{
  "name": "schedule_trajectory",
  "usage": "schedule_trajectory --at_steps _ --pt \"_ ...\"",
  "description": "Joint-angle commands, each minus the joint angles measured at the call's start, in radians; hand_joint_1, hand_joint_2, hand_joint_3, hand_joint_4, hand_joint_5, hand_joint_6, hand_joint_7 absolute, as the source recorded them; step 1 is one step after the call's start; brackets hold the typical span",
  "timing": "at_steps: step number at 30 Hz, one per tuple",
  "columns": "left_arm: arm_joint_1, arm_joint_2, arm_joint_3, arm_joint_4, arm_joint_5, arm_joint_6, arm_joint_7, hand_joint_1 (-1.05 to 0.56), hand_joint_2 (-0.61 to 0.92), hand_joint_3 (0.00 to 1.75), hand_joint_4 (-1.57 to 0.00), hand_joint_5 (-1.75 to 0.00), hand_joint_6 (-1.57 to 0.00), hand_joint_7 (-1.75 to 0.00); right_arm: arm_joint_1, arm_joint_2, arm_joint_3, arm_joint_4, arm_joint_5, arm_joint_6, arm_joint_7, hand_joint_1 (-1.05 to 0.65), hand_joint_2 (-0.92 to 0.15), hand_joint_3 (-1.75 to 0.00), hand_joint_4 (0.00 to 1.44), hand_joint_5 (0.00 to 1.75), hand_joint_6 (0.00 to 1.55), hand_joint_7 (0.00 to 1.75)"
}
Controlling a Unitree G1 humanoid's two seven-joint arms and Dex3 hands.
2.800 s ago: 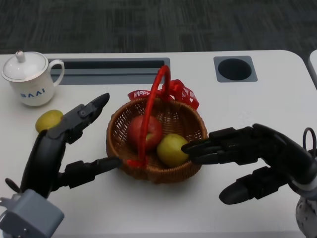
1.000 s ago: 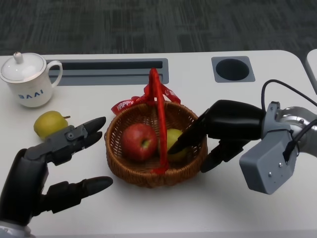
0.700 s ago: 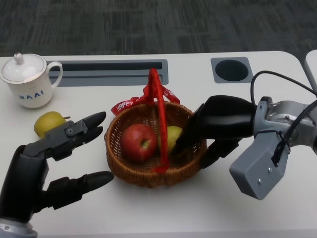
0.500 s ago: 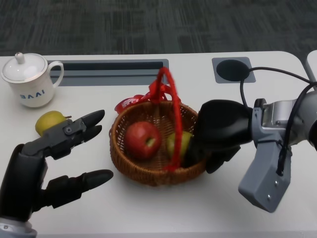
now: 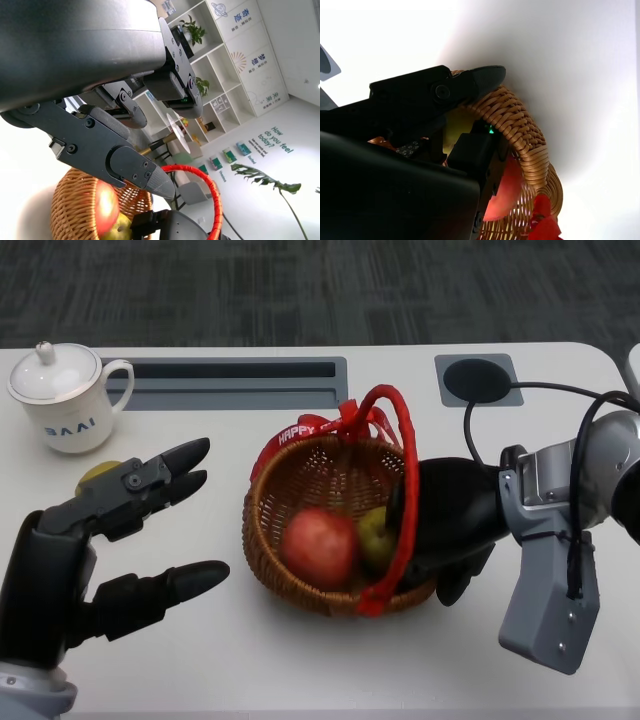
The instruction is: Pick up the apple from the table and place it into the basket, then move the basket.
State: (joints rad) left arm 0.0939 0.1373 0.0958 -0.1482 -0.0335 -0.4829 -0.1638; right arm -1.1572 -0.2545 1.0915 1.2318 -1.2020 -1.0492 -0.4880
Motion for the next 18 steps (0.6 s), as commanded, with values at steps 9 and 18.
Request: schedule_trajectory --at_steps 9,18 --pt "0.044 -0.029 0.023 -0.035 -0.006 -0.007 0.031 -0.49 0.79 0.01 -0.78 0.0 -0.69 0.0 0.013 0.023 -0.071 0.027 0.058 -0.022 -0.132 -0.34 -0.92 -0.08 1.07 0.68 1.06 0.0" --pt "0.057 -0.045 0.023 -0.036 -0.002 -0.028 0.033 -0.49 0.8 0.0 -0.78 0.0 -0.7 0.0 0.033 0.052 -0.125 0.096 0.112 0.027 -0.097 -0.4 -0.92 -0.2 1.17 0.38 1.03 0.0"
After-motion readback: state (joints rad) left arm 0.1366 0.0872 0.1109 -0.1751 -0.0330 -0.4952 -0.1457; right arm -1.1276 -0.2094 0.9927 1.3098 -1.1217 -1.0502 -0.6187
